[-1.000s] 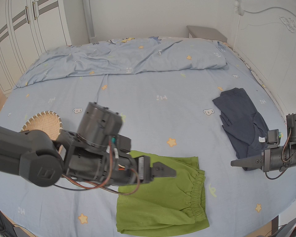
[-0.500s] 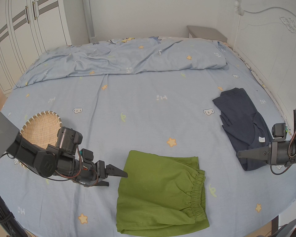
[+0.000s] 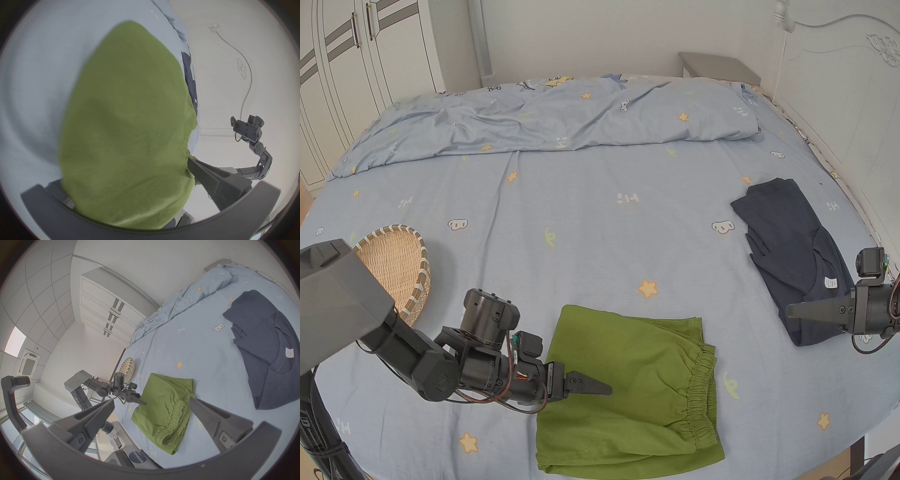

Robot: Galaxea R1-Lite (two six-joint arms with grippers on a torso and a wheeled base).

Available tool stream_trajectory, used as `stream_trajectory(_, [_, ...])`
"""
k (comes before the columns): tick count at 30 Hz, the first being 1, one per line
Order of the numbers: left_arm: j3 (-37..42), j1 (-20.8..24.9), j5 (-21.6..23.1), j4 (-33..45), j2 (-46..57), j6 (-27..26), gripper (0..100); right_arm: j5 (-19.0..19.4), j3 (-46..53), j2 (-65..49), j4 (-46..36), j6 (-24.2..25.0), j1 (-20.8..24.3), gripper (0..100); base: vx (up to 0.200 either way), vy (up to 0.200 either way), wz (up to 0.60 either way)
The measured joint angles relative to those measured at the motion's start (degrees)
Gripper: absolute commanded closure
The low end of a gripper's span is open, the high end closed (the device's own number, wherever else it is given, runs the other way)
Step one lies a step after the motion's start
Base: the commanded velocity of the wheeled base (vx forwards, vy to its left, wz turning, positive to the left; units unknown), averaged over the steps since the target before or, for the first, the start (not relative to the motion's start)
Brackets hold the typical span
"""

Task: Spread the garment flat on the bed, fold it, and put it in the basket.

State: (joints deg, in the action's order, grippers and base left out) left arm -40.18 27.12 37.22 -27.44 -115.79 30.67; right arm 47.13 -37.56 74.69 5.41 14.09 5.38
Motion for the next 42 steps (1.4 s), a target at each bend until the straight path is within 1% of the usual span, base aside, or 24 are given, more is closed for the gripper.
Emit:
stream_trajectory(3, [0.7,2.0,0.4,-2.1,-0.9,2.3,0,-0.1,0.0,0.0,0.0,0.0,0.1,0,0.0,0.0,0.0])
stream_trajectory(4, [0.9,2.3,0.4,-2.4,-1.1,2.7,100,0.0,0.0,0.0,0.0,0.0,0.1,0,0.0,0.0,0.0])
stream_trajectory(8, [1.2,2.8,0.4,-2.5,-1.5,3.0,100,0.0,0.1,0.1,0.0,0.0,0.1,0,0.0,0.0,0.0])
stream_trajectory(13, [1.3,1.6,1.1,-1.6,0.1,3.9,100,0.0,0.2,0.2,0.0,0.0,0.2,0,0.0,0.0,0.0])
stream_trajectory(16, [1.0,-0.1,4.2,-0.1,2.5,4.3,100,0.0,0.2,0.2,0.0,0.0,0.2,0,0.0,0.0,0.0])
stream_trajectory(19, [0.0,-3.6,7.4,3.2,5.4,4.5,100,0.0,0.2,0.3,0.0,0.0,0.2,0,0.0,0.0,0.0])
stream_trajectory(22, [-2.4,-7.7,9.1,9.1,8.4,4.3,100,0.0,0.2,0.3,0.0,0.0,0.2,0,0.0,0.0,0.0])
stream_trajectory(26, [-6.7,-12.3,9.9,17.3,12.3,2.9,100,0.0,0.2,0.4,0.0,0.0,0.2,0,0.0,0.0,0.0])
stream_trajectory(30, [-10.4,-15.9,10.3,24.8,15.3,-1.3,100,0.0,0.2,0.4,-0.1,0.0,0.3,0,0.0,0.0,0.0])
stream_trajectory(35, [-14.7,-18.7,10.2,34.8,17.3,-6.1,100,0.0,0.2,0.4,-0.2,0.0,0.4,0,0.0,0.2,0.0])
stream_trajectory(38, [-17.6,-19.4,9.1,43.1,18.2,-9.1,100,0.0,0.2,0.3,-0.2,0.0,0.4,0,0.0,0.2,0.0])
stream_trajectory(40, [-19.9,-19.7,7.4,48.2,18.7,-11.3,100,0.0,0.2,0.3,-0.2,0.0,0.4,0,0.0,0.2,0.0])
stream_trajectory(42, [-22.2,-20.0,4.4,52.3,19.2,-14.2,100,0.0,0.2,0.3,-0.2,0.0,0.5,0,0.0,0.2,0.0])
